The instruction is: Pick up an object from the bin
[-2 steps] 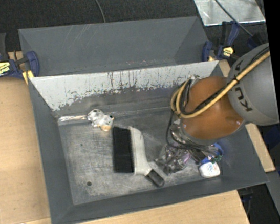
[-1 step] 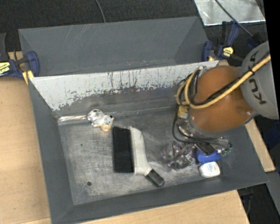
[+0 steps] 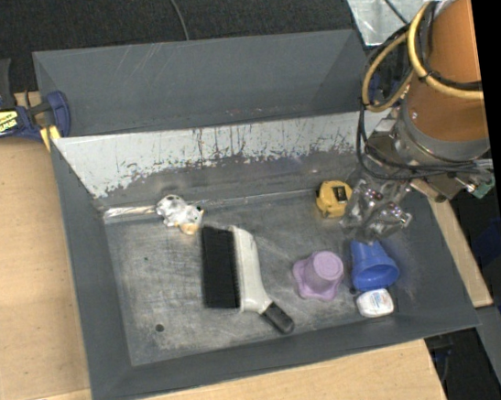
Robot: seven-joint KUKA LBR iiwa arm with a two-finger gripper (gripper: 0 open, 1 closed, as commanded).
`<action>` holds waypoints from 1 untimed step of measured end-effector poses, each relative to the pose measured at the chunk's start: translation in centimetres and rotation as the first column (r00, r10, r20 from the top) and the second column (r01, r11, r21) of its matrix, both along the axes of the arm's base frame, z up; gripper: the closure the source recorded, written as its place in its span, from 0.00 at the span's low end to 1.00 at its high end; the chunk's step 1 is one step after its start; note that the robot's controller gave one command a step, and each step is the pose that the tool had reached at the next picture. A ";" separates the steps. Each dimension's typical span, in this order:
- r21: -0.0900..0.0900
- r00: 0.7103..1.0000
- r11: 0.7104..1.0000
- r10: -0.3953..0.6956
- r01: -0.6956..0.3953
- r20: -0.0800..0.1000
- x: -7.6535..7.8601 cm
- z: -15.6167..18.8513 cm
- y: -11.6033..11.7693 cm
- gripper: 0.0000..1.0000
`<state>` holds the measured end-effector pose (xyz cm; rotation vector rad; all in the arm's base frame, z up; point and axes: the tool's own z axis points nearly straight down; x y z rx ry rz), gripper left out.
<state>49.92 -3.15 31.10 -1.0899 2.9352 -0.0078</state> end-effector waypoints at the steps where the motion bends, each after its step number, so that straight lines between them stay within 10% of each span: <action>1: 0.002 1.000 1.000 -0.001 0.001 -0.008 -0.1 -0.5 0.0 1.00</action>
Offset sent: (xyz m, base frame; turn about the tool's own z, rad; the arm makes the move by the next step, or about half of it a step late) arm 0.0001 0.0687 -0.0710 -0.0467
